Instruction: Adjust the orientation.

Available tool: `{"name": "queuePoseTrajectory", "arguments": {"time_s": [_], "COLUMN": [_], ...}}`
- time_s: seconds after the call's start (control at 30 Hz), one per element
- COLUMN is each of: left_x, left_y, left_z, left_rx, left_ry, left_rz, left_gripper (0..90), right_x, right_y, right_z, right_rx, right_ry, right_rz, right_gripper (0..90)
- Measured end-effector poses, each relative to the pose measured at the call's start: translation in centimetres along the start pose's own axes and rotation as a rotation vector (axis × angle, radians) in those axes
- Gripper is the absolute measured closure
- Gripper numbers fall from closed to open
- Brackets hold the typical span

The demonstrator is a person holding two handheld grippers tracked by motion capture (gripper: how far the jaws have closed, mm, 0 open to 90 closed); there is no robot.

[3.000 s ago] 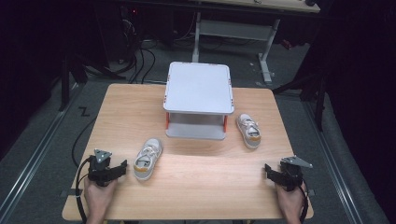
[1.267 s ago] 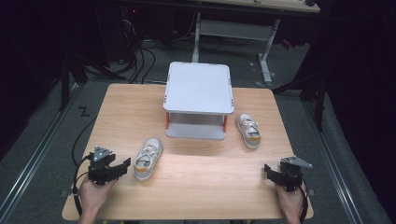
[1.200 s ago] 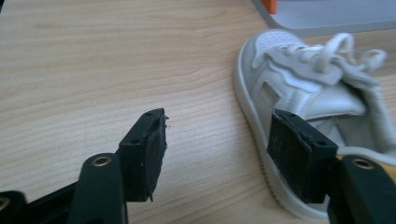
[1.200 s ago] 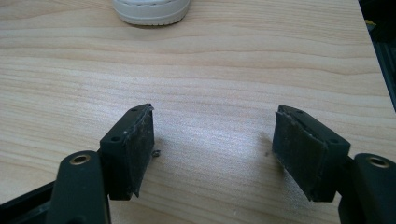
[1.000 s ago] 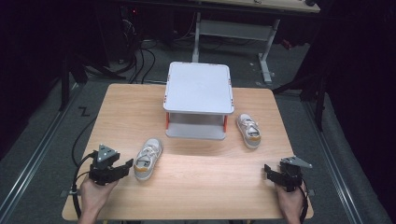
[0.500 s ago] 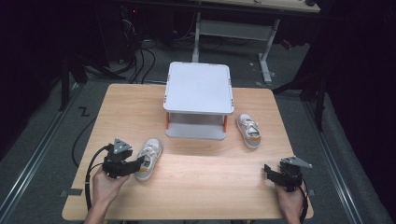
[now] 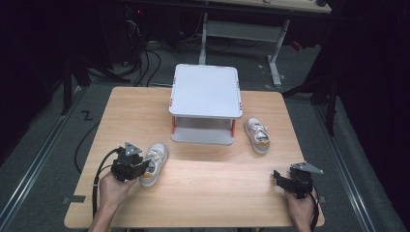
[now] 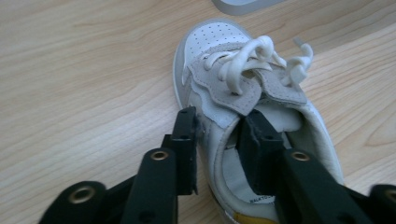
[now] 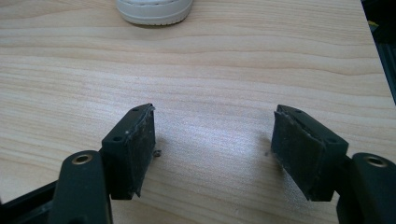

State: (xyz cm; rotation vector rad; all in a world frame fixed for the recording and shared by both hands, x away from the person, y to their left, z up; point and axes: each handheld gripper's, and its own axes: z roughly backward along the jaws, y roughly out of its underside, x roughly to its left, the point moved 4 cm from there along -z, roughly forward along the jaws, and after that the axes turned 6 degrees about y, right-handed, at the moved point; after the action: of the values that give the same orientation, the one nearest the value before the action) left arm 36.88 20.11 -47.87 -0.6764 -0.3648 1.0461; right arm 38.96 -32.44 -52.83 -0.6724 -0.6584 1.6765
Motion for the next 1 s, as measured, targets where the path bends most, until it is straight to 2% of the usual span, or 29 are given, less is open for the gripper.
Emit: {"name": "queuePoseTrajectory", "arguments": {"time_s": [0.03,0.13,0.27,0.43,0.57,0.7,0.77,0.83,0.93,0.97,1.0], "left_x": [-0.1,-0.2,-0.4,-0.5,-0.7,-1.3,-2.3,-2.6,-4.8,-4.8,-5.5], "left_y": [-0.1,-0.2,-0.5,-0.9,-1.2,-1.6,-2.2,-2.4,-3.9,-3.9,-4.3], "left_z": [0.3,0.4,0.3,0.6,1.0,1.1,1.1,1.1,0.8,0.8,0.5], "left_rx": [-0.001,0.001,-0.008,-0.009,-0.031,-0.033,-0.04,-0.043,-0.04,-0.04,-0.039], "left_ry": [-0.015,-0.016,-0.024,-0.054,-0.047,-0.057,-0.043,-0.037,-0.03,-0.03,-0.028], "left_rz": [-0.017,-0.031,-0.012,-0.021,-0.001,-0.013,-0.021,-0.022,-0.055,-0.055,-0.065], "left_gripper": [75.5,78.3,81.0,83.7,85.3,85.5,85.5,85.5,85.5,85.4,85.4], "right_x": [0.0,0.0,0.0,0.0,0.0,0.0,0.0,0.0,0.0,0.0,0.0], "right_y": [0.0,0.0,0.0,0.0,0.0,0.0,0.0,0.0,0.0,0.0,0.0], "right_z": [0.0,0.0,0.0,0.0,0.0,0.0,0.0,0.0,0.0,0.0,0.0], "right_rx": [0.0,0.0,0.0,0.0,0.0,0.0,0.0,0.0,0.0,0.0,0.0], "right_ry": [0.0,0.0,0.0,0.0,0.0,-0.001,-0.001,-0.001,-0.001,-0.001,-0.001], "right_rz": [0.0,0.0,0.0,0.0,0.0,0.001,0.001,0.001,0.001,0.001,0.001], "right_gripper": [30.6,30.6,30.6,30.6,30.5,30.4,30.4,30.4,30.4,30.4,30.4]}}
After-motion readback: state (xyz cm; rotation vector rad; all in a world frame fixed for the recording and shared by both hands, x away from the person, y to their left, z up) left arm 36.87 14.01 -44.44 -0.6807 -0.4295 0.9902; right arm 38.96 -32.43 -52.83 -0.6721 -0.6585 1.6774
